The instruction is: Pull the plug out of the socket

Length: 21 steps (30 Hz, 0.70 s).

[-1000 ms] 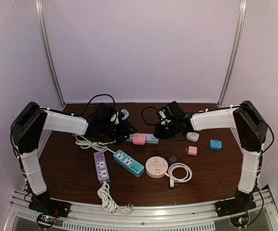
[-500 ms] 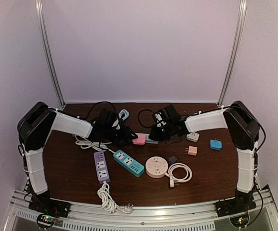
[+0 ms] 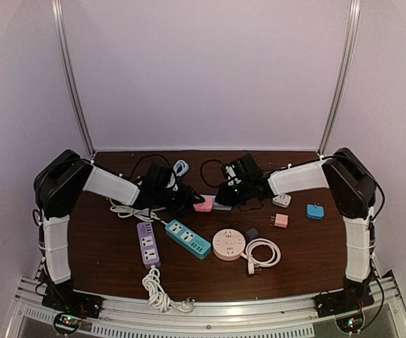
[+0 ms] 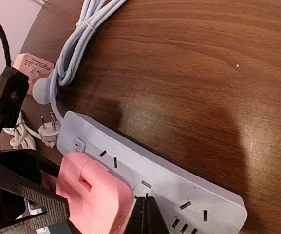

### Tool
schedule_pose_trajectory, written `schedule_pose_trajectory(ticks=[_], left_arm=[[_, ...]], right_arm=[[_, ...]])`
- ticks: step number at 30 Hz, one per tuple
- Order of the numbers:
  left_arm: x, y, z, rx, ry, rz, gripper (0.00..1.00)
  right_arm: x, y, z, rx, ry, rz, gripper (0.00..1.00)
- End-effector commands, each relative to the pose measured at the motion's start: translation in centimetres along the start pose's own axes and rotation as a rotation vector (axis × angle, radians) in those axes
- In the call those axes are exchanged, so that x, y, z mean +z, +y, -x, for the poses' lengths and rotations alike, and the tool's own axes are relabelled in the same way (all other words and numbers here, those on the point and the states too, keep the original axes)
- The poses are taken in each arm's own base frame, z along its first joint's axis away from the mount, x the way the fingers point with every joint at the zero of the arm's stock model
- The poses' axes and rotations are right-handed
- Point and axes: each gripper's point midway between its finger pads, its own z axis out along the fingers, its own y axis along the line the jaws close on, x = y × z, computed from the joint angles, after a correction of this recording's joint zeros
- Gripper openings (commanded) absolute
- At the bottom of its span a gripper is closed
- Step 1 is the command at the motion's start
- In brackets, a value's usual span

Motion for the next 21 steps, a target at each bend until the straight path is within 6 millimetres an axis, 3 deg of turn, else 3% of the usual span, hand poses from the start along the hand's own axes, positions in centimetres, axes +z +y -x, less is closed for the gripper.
schedule_pose_trajectory(ticks=[1,8,21], left_arm=[[0.2,-1.7,0.5,-0.04,-0.01,-0.104,0.5],[-0.2,-3.0,0.4,-0.094,-0.008,-0.179,0.39],[-0.2,-2.8,0.1,-0.237,-0.009,-0.264,0.2]], right_arm=[[1.1,-1.1,-1.3,0.018,0.034,-0.027,0.01],[1.5,-1.4,-1.7,0.028,0.043,-0.032,0.01],[1.8,-1.8,-2.4,0.042,0.052,-0.038,0.0]])
